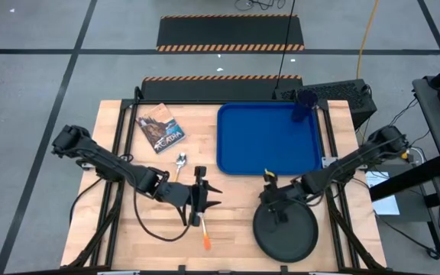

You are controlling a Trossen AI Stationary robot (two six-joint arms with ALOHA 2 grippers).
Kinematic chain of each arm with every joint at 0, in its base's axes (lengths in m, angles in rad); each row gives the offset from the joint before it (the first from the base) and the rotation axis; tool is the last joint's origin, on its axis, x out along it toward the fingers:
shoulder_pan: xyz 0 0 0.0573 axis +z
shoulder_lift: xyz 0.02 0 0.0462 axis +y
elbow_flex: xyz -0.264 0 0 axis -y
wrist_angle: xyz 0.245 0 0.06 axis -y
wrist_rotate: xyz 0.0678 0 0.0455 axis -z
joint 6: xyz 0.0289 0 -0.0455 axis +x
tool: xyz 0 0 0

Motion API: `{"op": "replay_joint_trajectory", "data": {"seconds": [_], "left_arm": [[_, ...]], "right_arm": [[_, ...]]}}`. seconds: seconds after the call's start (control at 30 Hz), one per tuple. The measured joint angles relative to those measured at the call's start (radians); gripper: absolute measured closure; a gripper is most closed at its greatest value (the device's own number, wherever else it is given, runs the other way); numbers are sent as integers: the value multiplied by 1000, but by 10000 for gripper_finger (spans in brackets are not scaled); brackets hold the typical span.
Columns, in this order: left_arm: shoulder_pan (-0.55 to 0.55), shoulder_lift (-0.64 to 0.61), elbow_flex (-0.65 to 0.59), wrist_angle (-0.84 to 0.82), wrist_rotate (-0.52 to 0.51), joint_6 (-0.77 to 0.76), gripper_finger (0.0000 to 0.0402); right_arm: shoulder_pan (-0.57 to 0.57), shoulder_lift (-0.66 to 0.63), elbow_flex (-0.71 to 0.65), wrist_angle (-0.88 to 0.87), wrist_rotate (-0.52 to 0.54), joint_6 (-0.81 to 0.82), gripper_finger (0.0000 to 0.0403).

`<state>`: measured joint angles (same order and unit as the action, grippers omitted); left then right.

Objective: Pick and place plate/cup/fork/spoon on tray
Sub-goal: Put the black plate on the blue tray to the bottom left of the violet cup

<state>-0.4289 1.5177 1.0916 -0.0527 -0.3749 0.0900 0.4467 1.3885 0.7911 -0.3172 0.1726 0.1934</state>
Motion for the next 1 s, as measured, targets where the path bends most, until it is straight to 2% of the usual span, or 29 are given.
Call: {"op": "replay_joint_trajectory", "data": {"seconds": [0.17, 0.33, 0.5, 0.73, 1.0], "left_arm": [[-22, 15, 0, 2, 7, -60, 252], [-48, 24, 0, 10, 7, -97, 252], [-66, 27, -1, 7, 6, -129, 252], [-69, 30, -1, 3, 5, -112, 252], [-28, 30, -1, 3, 7, 15, 252]], "right_arm": [[-45, 32, 1, -45, -96, -13, 250], [-74, 57, 1, -95, -104, -50, 255], [-108, 73, 1, -104, -175, -90, 294], [-138, 64, 1, -121, -180, -140, 389], [-141, 20, 30, -152, -178, -73, 399]]}}
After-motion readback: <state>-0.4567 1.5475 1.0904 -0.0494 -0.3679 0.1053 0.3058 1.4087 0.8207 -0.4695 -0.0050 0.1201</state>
